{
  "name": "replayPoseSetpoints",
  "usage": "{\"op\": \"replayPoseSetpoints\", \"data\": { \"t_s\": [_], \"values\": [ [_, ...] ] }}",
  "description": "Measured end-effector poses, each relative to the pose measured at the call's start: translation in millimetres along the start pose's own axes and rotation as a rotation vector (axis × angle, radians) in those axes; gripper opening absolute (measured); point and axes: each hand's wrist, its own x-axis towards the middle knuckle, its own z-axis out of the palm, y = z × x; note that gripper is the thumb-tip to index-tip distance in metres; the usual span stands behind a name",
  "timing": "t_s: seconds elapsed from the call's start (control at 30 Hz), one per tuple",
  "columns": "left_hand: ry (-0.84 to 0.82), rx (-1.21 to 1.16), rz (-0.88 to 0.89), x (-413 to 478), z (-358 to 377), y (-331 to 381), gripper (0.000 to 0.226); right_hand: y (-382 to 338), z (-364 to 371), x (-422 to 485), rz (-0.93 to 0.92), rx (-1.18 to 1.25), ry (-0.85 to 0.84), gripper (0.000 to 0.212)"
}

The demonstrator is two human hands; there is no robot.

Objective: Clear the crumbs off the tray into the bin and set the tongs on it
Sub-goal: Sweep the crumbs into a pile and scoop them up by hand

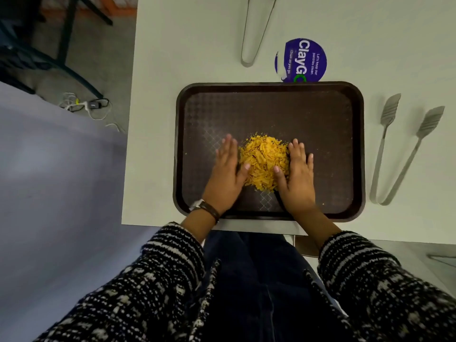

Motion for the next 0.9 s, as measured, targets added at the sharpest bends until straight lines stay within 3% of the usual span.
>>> {"op": "replayPoseSetpoints", "data": {
  "t_s": [0.1, 0.2, 0.33, 0.53, 0.77, 0.9],
  "values": [
    [0.145, 0.089, -0.183, 10.8, -19.1, -23.1, 0.069, 0.3, 0.4, 0.8, 0.001, 0.0, -0.003, 0.068],
    [0.159, 0.224, -0.318, 11.3, -22.9, -37.0, 0.072, 0.8, 1.3, 0.4, 0.002, 0.021, 0.004, 0.068],
    [0.11, 0.205, -0.238, 3.5, -2.1, -20.0, 0.071, -0.5, 1.1, 0.1, 0.009, 0.082, 0.018, 0.071],
    [-0.065, -0.069, -0.007, 2.5, 28.1, 24.8, 0.058, -1.5, -6.8, -2.9, 0.07, 0.359, 0.043, 0.061],
    [0.152, -0.079, -0.062, 13.2, 35.9, 28.5, 0.058, -12.5, -0.6, 6.0, 0.066, 0.379, 0.045, 0.06],
    [0.102, -0.035, 0.027, 25.1, 44.0, 20.5, 0.053, -20.0, 10.8, 12.4, -0.006, 0.377, 0.047, 0.076]
  ]
}}
